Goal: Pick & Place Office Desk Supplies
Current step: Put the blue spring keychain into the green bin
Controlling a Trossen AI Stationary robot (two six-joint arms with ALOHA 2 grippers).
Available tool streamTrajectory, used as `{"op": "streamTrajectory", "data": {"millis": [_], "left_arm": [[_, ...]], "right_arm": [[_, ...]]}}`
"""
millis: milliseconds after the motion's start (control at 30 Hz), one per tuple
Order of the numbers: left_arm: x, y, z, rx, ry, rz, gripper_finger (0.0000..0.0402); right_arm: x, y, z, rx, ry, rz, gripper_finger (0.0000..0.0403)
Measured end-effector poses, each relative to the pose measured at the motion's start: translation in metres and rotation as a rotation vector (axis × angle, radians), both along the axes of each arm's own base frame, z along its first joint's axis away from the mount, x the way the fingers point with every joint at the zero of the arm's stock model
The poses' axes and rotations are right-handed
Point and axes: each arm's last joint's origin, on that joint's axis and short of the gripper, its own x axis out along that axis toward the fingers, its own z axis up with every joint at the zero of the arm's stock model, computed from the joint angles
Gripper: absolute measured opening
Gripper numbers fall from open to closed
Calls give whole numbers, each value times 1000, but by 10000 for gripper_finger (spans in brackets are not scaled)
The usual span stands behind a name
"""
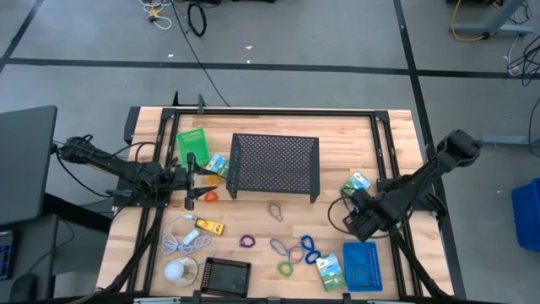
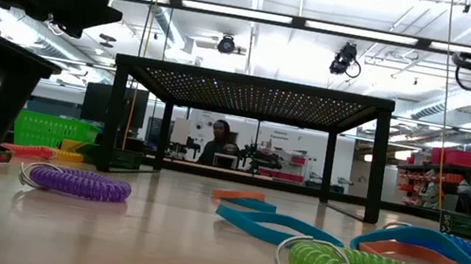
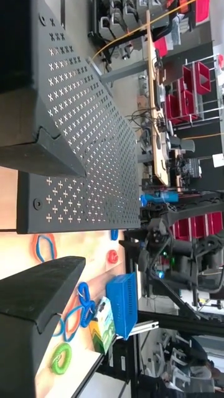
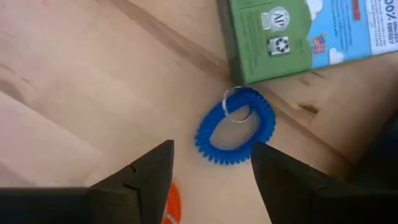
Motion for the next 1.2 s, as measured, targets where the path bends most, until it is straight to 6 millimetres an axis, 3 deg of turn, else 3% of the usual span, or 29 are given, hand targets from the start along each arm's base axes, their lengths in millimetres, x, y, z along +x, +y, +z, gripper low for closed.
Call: {"op": "streamTrajectory", "data": {"millis": [233, 633, 1000, 1200], "left_arm": [[0, 0, 0, -7, 0, 0, 224], [0, 0, 0, -13, -1, 0, 224], [0, 0, 0, -13, 0, 0, 224], [0, 0, 0, -13, 0, 0, 224]], "right_arm": [[3, -7, -10, 105, -79, 20, 224], [1, -19, -21, 139, -14, 3, 201], [11, -19, -35, 108, 50, 38, 128], [15, -15, -32, 121, 33, 57, 28]]}}
